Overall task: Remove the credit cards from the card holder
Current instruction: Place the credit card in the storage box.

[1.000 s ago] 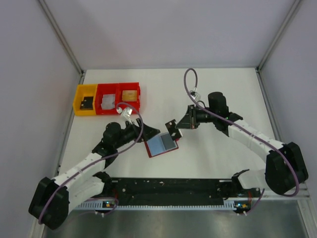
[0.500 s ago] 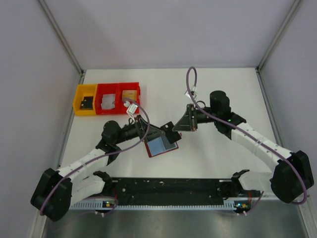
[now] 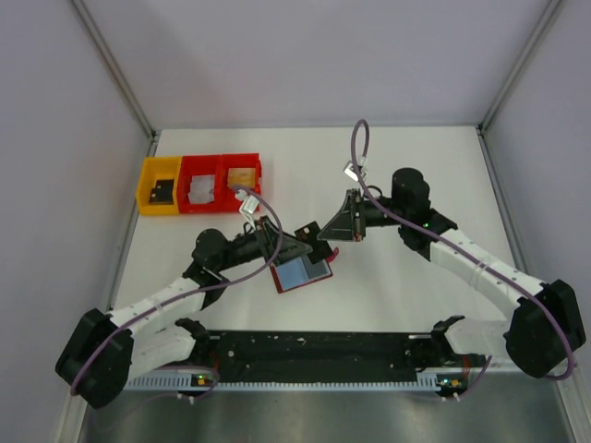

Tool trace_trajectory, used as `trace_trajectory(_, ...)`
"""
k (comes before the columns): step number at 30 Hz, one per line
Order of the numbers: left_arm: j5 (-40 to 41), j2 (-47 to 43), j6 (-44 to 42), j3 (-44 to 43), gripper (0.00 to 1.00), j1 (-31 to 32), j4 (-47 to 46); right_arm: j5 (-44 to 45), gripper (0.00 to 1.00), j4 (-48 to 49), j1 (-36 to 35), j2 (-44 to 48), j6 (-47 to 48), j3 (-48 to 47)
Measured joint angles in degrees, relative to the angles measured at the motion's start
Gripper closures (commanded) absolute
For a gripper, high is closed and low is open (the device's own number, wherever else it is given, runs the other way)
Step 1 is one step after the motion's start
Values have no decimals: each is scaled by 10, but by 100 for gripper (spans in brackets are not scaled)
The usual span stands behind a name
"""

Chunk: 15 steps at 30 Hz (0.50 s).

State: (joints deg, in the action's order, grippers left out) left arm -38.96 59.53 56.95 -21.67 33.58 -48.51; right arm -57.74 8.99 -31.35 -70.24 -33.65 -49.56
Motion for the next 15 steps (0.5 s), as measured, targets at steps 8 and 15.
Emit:
trace_trajectory(8,27,-3,6,8,100,7,-20,18,92,17,0,0,-11,1)
trace_trajectory(15,115,-46,4,47,100,9,-2,71,40,7,2,12,-17,9)
